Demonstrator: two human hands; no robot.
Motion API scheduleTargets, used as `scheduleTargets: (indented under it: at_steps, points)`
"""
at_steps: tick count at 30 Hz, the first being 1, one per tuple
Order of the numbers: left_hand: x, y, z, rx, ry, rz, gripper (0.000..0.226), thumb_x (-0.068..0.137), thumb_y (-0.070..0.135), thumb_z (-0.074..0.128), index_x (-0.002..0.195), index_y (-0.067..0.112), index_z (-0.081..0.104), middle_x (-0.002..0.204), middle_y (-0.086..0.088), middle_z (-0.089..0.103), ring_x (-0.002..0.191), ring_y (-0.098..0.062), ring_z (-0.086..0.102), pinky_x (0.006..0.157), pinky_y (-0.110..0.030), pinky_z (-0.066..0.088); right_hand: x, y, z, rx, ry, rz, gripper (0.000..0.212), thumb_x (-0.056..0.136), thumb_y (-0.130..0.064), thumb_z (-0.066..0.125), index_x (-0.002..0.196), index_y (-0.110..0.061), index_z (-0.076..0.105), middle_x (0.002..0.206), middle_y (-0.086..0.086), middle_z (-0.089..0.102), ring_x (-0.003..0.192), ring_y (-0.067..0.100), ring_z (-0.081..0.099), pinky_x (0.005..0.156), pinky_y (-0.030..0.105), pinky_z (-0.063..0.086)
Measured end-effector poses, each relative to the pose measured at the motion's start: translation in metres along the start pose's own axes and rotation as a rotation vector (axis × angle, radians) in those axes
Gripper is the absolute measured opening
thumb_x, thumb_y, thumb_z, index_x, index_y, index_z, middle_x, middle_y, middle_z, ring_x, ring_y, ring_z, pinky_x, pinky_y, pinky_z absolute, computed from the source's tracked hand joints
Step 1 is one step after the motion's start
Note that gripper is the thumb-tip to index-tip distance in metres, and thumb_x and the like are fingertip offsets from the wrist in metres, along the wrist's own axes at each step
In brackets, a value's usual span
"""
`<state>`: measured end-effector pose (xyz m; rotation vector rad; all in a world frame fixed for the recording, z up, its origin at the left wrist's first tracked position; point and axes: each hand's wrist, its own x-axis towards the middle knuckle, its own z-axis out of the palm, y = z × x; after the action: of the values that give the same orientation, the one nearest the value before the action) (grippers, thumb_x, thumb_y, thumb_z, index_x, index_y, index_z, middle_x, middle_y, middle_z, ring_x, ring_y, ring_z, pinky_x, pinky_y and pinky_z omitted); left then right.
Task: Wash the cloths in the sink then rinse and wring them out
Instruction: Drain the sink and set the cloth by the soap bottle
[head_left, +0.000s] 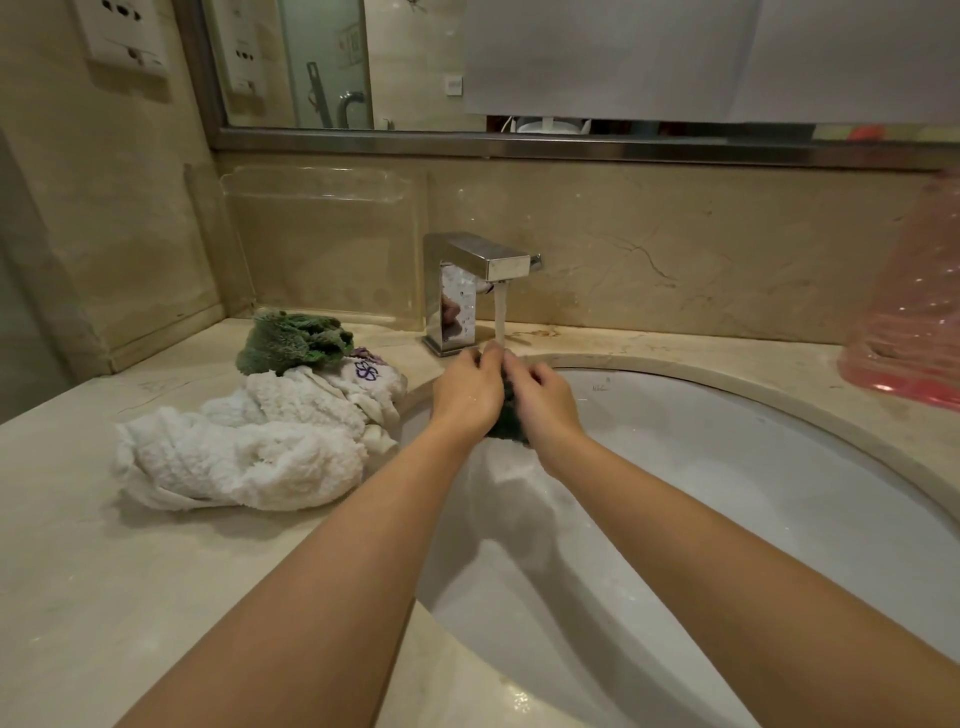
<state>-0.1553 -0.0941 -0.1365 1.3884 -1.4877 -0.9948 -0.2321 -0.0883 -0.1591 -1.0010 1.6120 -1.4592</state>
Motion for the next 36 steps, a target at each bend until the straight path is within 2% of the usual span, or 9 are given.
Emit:
scheduleTargets:
  at_steps: [5,7,13,17,22,24,27,31,36]
  points:
    - [0.001,0.003,-0.002,-0.006,0.046,0.011,0.037,0.101,0.038,0.036,0.089,0.018,0.065,0.109,-0.012,0.066,0.102,-0.029,0.059,0.095,-0.043,0.047,-0.005,-0.008,0.008,0.026,0.129,-0.036,0.040,0.092,-0.047,0.056,0.064,-0.020,0.061,0.072,0.000,0.065,0.079,0.021,0.063,0.078,0.035,0.053]
    - [0.001,0.004,-0.002,-0.031,0.030,-0.008,0.036,0.101,0.031,0.034,0.098,0.013,0.065,0.114,-0.015,0.064,0.105,-0.032,0.057,0.097,-0.044,0.046,-0.004,-0.011,0.008,-0.013,0.150,-0.054,0.039,0.097,-0.038,0.051,0.065,-0.017,0.059,0.070,0.000,0.059,0.077,0.022,0.057,0.072,0.031,0.045]
    - [0.000,0.003,-0.005,-0.251,-0.101,-0.306,0.032,0.102,0.041,0.036,0.108,0.016,0.055,0.097,-0.014,0.063,0.084,-0.028,0.062,0.073,-0.038,0.055,-0.005,-0.010,0.008,0.022,0.085,0.000,0.031,0.099,-0.041,0.046,0.086,-0.017,0.061,0.095,0.010,0.064,0.091,0.027,0.062,0.086,0.041,0.054]
    - [0.003,0.007,-0.006,-0.404,-0.071,-0.277,0.034,0.099,0.046,0.043,0.109,0.016,0.056,0.102,-0.012,0.064,0.081,-0.025,0.062,0.064,-0.033,0.054,0.000,-0.008,0.005,0.305,0.007,0.141,0.042,0.095,-0.057,0.044,0.104,-0.019,0.060,0.106,0.011,0.066,0.095,0.029,0.065,0.081,0.041,0.056]
    - [0.006,0.011,-0.012,-0.628,0.043,-0.166,0.014,0.097,0.038,0.052,0.091,0.025,0.053,0.110,-0.009,0.062,0.098,-0.025,0.060,0.088,-0.045,0.054,0.002,-0.003,-0.012,0.382,-0.149,0.334,0.063,0.093,-0.064,0.039,0.132,-0.015,0.045,0.122,0.019,0.059,0.097,0.028,0.060,0.071,0.038,0.052]
    - [0.006,0.011,-0.012,-0.600,0.041,-0.125,0.013,0.097,0.037,0.052,0.094,0.025,0.054,0.108,-0.006,0.061,0.096,-0.022,0.057,0.075,-0.036,0.053,-0.001,0.004,-0.014,0.252,-0.169,0.369,0.066,0.091,-0.066,0.041,0.134,-0.015,0.046,0.120,0.016,0.056,0.105,0.027,0.056,0.085,0.044,0.051]
    - [0.003,0.011,-0.009,-0.528,-0.003,-0.135,0.016,0.097,0.039,0.051,0.093,0.025,0.057,0.095,-0.001,0.059,0.086,-0.016,0.055,0.065,-0.029,0.050,0.000,0.005,-0.011,0.285,-0.201,0.233,0.052,0.093,-0.059,0.045,0.126,-0.019,0.053,0.105,0.008,0.062,0.097,0.021,0.060,0.081,0.040,0.051]
    - [0.001,0.009,-0.006,-0.490,-0.071,-0.129,0.025,0.096,0.039,0.052,0.106,0.021,0.066,0.104,-0.008,0.068,0.096,-0.023,0.063,0.071,-0.031,0.051,-0.002,0.003,-0.010,0.385,-0.351,0.152,0.029,0.093,-0.047,0.055,0.103,-0.023,0.067,0.104,0.004,0.071,0.104,0.021,0.063,0.092,0.043,0.052]
    - [0.006,0.001,-0.005,-0.280,0.013,-0.021,0.014,0.094,0.022,0.058,0.106,0.018,0.063,0.107,-0.007,0.067,0.102,-0.022,0.063,0.083,-0.033,0.052,-0.002,0.011,-0.006,0.347,-0.322,0.164,0.037,0.096,-0.043,0.052,0.122,-0.019,0.063,0.113,0.005,0.070,0.104,0.021,0.066,0.094,0.040,0.053]
